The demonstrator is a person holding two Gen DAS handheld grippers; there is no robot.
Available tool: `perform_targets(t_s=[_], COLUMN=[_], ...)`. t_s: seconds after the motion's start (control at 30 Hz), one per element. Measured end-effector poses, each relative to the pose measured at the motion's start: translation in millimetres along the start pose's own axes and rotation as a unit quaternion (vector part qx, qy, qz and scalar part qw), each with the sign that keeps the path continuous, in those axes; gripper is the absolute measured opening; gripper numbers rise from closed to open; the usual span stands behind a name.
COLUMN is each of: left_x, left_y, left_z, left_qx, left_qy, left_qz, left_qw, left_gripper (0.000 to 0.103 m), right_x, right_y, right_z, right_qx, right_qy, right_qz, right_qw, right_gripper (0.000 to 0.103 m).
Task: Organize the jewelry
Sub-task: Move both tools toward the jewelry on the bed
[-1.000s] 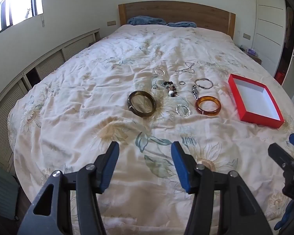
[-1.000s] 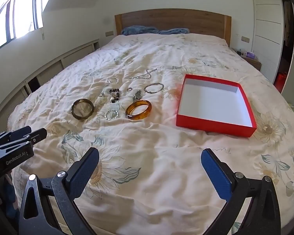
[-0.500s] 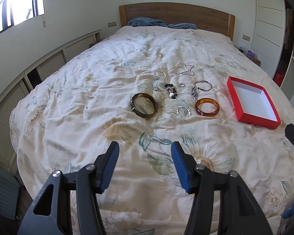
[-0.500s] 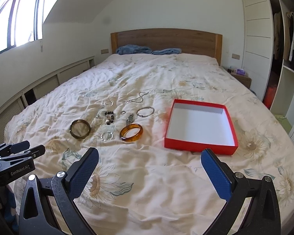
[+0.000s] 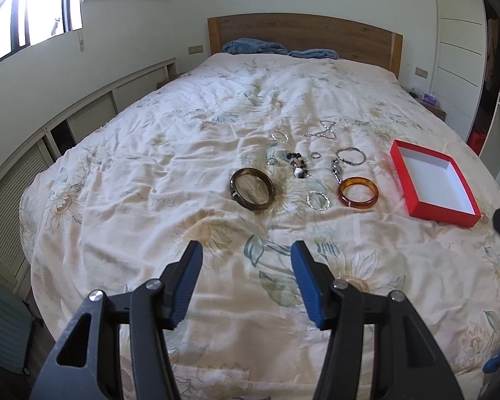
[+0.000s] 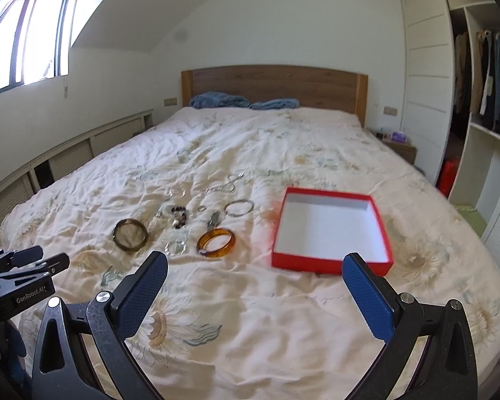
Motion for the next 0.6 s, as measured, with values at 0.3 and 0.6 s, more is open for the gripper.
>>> perform_targets(t_s=[0.3, 0.6], left_x=[-30, -56], left_y=[-8, -3], left_z=[-2, -4], left_qx=[-0.005, -0.014], left_qy=[-0.013, -0.006], left_qz=[0.042, 0.053], left_qw=[0.999, 0.9985], left_gripper=[0.053, 0.053], right_x=[-40, -66], right_y=[-30, -37], right_z=[10, 20], right_qx=[-0.005, 0.0], right_qy=[0.035, 0.046], right_qz=[0.057, 0.078], right_qw=[0.998, 0.996], right_gripper=[0.103, 0.103])
Point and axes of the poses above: each gripper's, at about its wrist camera, not at the fingertips, and x roughly against the way its jaws point, z to its left, y to its top, the point moved 9 cm from there along -x, roughly the way its jaws point, and after that the axes turned 6 degrees about -y, right-handed, at the moved point
